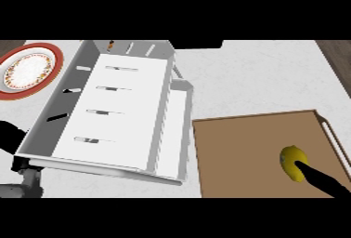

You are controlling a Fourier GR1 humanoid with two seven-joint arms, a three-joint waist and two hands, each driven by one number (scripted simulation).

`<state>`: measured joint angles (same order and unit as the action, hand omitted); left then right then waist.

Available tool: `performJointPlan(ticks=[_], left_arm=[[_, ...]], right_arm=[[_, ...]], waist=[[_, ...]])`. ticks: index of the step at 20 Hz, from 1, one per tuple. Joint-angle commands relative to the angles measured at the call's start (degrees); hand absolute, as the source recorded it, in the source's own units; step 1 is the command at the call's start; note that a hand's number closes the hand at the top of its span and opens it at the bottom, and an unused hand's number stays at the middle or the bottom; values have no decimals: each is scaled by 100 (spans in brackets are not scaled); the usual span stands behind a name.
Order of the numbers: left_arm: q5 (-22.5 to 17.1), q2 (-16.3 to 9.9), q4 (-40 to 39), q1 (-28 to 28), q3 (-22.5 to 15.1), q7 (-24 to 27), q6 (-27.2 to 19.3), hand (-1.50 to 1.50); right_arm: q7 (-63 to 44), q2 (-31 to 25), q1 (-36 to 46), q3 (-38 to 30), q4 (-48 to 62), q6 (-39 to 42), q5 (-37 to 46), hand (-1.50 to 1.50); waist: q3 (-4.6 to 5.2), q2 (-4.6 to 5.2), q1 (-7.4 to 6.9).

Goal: Pick the lemon from the tray and place it in the tiered basket

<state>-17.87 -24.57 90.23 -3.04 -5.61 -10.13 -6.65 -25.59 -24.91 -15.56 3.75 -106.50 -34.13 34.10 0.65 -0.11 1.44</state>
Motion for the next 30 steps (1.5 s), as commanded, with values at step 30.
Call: performJointPlan(ticks=[30], left_arm=[[577,663,-33,113,-189,202,-53,0]], right_arm=[[-4537,937,1305,1214,51,4022,1925,-150]], waist=[[-64,11,-153]])
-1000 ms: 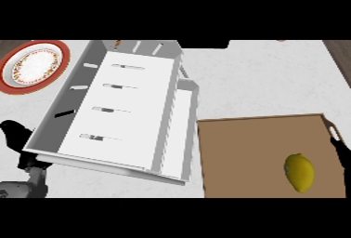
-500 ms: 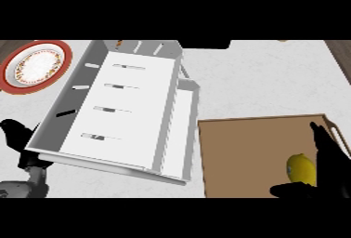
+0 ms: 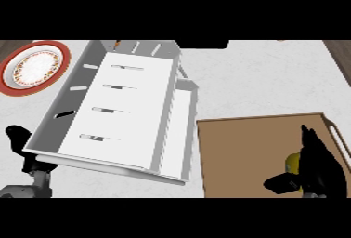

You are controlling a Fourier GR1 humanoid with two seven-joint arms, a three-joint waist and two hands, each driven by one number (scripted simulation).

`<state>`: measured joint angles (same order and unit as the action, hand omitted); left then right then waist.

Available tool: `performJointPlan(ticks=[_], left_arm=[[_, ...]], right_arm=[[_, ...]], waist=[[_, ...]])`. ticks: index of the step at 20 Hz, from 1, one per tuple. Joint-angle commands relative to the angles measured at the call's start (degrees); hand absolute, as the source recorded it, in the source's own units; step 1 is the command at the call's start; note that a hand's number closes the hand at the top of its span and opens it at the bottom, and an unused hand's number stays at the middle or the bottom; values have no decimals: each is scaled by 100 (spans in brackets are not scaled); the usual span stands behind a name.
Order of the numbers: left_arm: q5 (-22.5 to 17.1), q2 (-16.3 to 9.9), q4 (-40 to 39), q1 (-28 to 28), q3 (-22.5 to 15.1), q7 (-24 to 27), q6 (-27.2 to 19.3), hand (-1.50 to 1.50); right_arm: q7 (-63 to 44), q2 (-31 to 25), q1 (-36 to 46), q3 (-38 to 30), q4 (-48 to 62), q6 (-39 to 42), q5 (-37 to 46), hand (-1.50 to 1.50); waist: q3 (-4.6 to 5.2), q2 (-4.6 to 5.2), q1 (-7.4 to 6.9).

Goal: Pick the lemon from the tray and place it in the tiered basket

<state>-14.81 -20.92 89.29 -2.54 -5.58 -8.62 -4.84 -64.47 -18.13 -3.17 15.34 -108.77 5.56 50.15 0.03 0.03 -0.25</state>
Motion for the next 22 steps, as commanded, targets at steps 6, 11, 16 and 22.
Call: performJointPlan(ticks=[6,11,16,22], left_arm=[[140,125,79,220,225,85,234,0],[116,39,293,122,447,-334,362,0],[127,185,212,-74,424,-457,357,0],[187,93,917,365,487,-665,409,0]], right_arm=[[-47,351,31,-307,732,-234,876,-150],[380,183,-157,-804,791,133,614,-150],[382,587,-656,-500,418,490,164,150],[748,375,-401,-422,1041,480,600,150]], waist=[[-2,-7,12],[-3,-7,18],[-2,-9,45],[-5,-16,-22]])
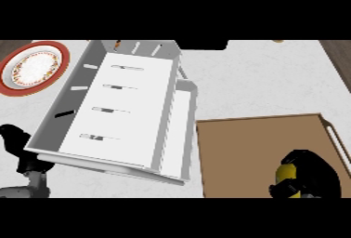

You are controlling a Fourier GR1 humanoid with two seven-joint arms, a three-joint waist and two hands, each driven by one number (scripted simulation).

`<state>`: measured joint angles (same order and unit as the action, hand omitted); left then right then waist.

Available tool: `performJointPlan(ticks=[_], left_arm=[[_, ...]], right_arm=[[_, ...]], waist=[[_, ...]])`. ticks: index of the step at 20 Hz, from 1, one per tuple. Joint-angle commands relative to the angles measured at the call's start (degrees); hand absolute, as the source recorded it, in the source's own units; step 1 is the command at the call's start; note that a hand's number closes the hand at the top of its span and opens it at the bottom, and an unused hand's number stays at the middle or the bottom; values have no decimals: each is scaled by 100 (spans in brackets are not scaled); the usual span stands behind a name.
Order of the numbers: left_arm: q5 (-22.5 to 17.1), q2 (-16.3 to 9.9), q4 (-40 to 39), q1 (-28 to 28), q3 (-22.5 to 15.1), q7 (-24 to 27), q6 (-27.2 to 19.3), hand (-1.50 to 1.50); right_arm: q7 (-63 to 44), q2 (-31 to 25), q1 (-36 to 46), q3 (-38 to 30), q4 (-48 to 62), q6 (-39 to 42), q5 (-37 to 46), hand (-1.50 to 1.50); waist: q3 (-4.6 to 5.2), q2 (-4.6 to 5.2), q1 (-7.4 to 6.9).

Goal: Pick the lemon from the tray and place it in the tiered basket

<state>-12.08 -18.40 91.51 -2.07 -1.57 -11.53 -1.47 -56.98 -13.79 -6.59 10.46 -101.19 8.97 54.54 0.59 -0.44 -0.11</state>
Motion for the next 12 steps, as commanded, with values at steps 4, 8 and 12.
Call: performJointPlan(ticks=[4,8,12], left_arm=[[44,39,-266,-230,141,-93,171,0],[112,139,-179,-267,46,-92,48,0],[27,80,-111,-247,150,-180,55,0]], right_arm=[[152,-65,542,29,915,-26,561,150],[1809,-905,331,582,385,155,332,150],[3601,-1932,250,760,-218,159,15,150]], waist=[[-60,50,-6],[-66,48,-23],[-73,16,24]])
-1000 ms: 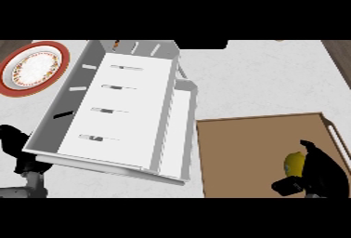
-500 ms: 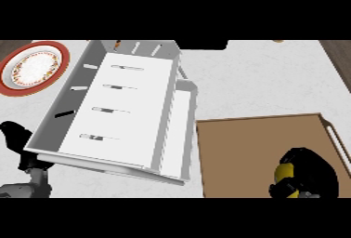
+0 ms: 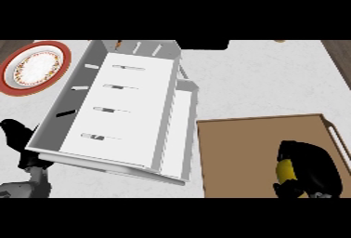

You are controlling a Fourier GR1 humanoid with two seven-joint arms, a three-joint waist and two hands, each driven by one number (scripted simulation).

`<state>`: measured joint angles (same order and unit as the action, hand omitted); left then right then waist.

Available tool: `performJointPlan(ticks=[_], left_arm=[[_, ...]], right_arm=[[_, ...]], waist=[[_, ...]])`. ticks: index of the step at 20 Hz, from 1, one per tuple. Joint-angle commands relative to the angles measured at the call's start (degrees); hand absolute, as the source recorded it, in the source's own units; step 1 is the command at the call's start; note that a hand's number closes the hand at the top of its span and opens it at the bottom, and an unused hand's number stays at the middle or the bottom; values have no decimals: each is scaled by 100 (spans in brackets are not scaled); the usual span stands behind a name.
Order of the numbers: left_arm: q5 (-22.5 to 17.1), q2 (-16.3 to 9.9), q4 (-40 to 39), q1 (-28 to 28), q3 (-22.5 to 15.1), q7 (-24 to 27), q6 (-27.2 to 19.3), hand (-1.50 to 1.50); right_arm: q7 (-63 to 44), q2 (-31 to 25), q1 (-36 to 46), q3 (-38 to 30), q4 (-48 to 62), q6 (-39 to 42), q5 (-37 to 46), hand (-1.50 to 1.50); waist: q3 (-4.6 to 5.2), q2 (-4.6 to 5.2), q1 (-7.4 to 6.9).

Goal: Pick the lemon from the tray and place it in the tiered basket

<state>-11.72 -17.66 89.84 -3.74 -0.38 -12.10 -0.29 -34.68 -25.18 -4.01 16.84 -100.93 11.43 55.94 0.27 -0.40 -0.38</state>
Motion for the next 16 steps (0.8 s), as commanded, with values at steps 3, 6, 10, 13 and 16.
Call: performJointPlan(ticks=[3,6,10,13,16], left_arm=[[-86,-97,175,250,127,56,115,0],[-5,49,70,46,66,-36,-45,0],[104,52,167,233,32,-11,-103,0],[117,85,83,101,30,57,-19,0],[120,72,509,523,1,-9,26,0]], right_arm=[[2262,-929,-208,-286,-305,-1135,-239,150],[2505,-558,19,-762,-813,-1606,-872,150],[2834,-277,102,-1135,-1801,-1534,-2083,150],[2878,-233,-57,-1362,-2247,-1347,-2582,150],[2256,-246,-60,-1225,-3187,-755,-2841,150]], waist=[[-40,8,63],[-38,9,148],[-33,-11,150],[-28,23,119],[-25,13,50]])
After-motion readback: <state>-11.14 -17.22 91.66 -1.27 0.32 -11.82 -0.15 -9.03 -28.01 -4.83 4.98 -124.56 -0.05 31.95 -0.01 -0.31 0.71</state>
